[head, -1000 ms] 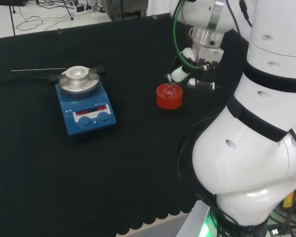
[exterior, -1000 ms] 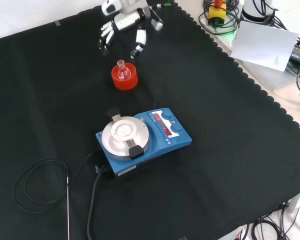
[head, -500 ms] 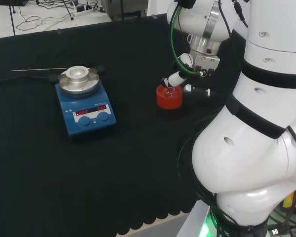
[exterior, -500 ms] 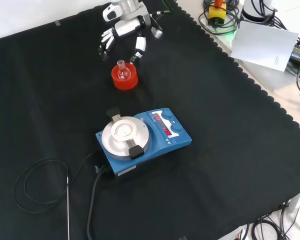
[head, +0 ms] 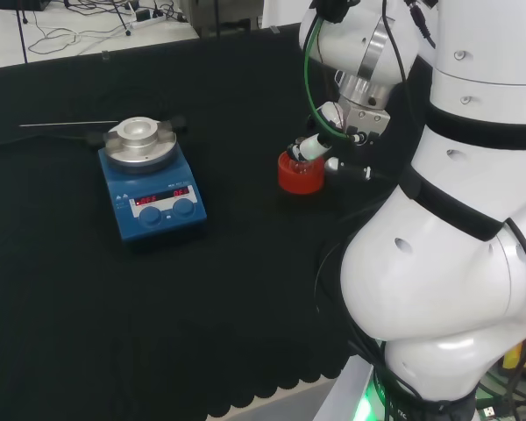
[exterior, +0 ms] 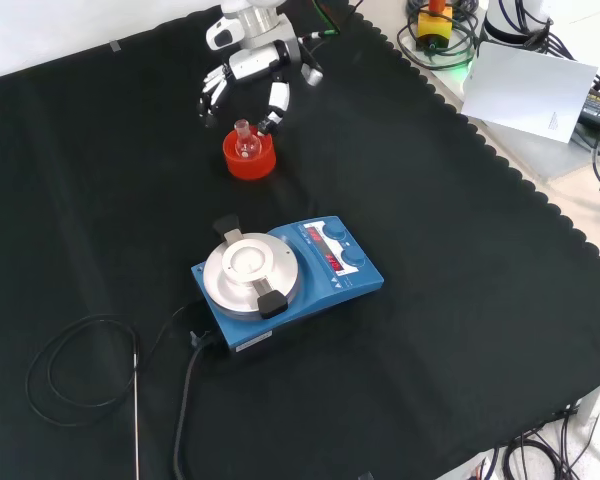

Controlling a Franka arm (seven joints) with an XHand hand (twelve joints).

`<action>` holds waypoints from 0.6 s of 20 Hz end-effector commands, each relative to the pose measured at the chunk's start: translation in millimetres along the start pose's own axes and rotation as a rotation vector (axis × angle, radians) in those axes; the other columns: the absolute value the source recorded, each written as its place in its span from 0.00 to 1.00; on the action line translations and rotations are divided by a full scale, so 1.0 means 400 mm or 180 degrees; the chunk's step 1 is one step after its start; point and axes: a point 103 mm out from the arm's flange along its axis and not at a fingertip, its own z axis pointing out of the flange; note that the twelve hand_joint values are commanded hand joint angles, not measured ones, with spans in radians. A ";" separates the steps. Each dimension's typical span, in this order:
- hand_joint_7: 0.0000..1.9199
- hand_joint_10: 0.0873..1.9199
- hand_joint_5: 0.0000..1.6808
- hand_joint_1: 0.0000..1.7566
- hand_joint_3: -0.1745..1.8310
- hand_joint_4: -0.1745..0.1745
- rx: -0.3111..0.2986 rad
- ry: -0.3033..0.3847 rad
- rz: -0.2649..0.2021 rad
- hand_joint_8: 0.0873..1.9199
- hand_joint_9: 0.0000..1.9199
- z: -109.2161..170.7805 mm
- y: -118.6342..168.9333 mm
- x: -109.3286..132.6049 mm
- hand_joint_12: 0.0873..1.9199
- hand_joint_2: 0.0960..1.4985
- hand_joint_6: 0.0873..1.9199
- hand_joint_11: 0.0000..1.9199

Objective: Pick up the round-bottom flask.

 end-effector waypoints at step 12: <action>0.16 0.31 0.40 0.52 0.39 0.31 -0.0134 0.0049 0.0007 0.32 0.27 0.029 0.029 -0.014 0.72 0.33 0.15 0.13</action>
